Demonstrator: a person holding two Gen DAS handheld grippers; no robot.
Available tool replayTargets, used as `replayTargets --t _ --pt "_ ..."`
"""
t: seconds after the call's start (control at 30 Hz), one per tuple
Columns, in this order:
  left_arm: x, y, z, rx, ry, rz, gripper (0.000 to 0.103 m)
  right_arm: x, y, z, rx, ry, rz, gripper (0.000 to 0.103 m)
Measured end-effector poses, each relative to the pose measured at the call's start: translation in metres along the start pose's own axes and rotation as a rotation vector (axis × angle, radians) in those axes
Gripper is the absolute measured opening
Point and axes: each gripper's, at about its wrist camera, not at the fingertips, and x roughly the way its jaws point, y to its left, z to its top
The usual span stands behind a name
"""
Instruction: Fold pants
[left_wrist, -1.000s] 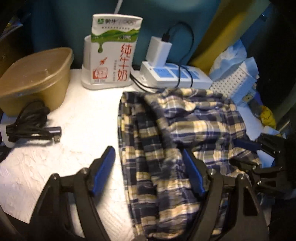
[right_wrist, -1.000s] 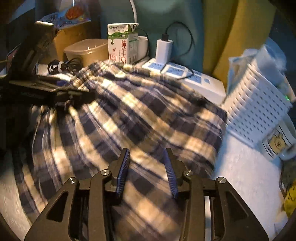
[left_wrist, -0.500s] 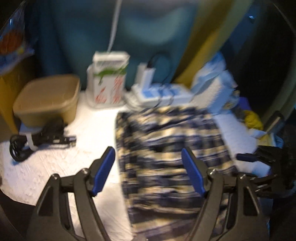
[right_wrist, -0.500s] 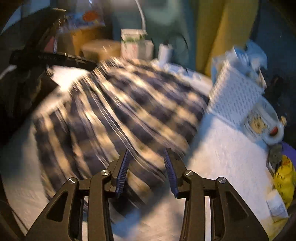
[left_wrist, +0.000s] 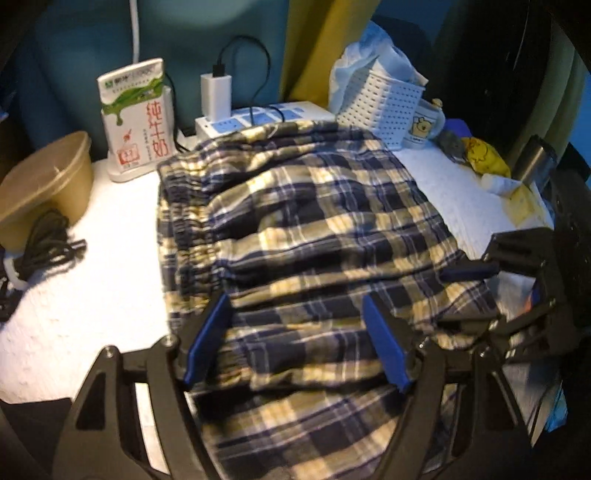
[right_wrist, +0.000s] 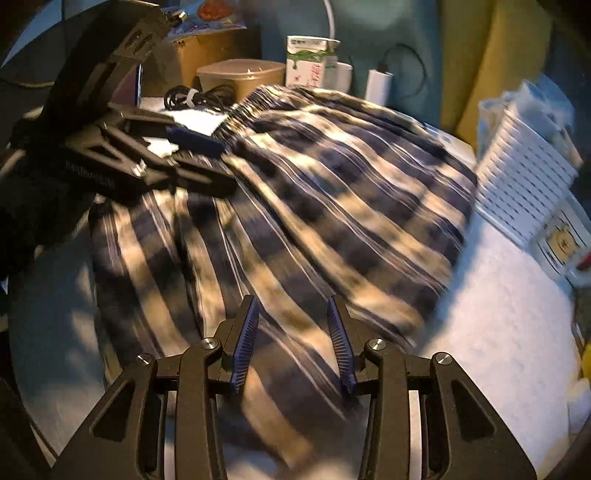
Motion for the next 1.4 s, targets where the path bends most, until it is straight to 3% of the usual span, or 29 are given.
replayTargets --t 0.1,0.23,0.4,0.6,0.7,0.87,1.03,1.2,1.3,1.37,1.4 --pt "-0.017 0.017 0.010 -0.037 -0.023 0.011 0.076 -0.014 -0.007 -0.001 -0.005 0.008 -0.012 0.041" --pt "-0.034 0.036 0.035 -0.048 -0.090 0.028 0.076 -0.023 -0.018 0.023 -0.022 -0.052 -0.037 0.041" --pt "-0.002 0.045 0.072 -0.057 -0.074 0.016 0.076 -0.004 -0.042 0.075 0.055 -0.137 -0.045 0.041" --pt "0.054 0.062 0.082 -0.083 0.008 0.129 0.076 0.046 -0.044 0.123 0.028 -0.113 -0.052 0.041" --pt "0.071 0.079 0.074 -0.102 0.031 0.159 0.076 0.079 -0.047 0.116 -0.018 -0.014 -0.092 0.041" --pt "0.070 0.095 0.071 -0.133 0.020 0.100 0.077 0.050 -0.056 0.106 -0.006 -0.058 -0.122 0.041" --pt "0.061 0.099 0.075 -0.115 0.002 0.063 0.077 0.010 -0.085 0.091 0.107 -0.143 -0.140 0.041" --pt "0.084 0.101 0.082 -0.089 0.022 0.026 0.077 0.021 -0.121 0.069 0.239 -0.112 -0.149 0.057" --pt "0.088 0.099 0.086 -0.065 0.001 0.030 0.077 0.032 -0.137 0.063 0.330 -0.110 -0.084 0.061" --pt "0.090 0.099 0.092 -0.055 0.002 0.029 0.077 0.040 -0.147 0.060 0.385 -0.110 -0.065 0.073" --pt "0.090 0.098 0.093 -0.053 0.002 0.030 0.077 0.043 -0.151 0.059 0.405 -0.111 -0.052 0.074"
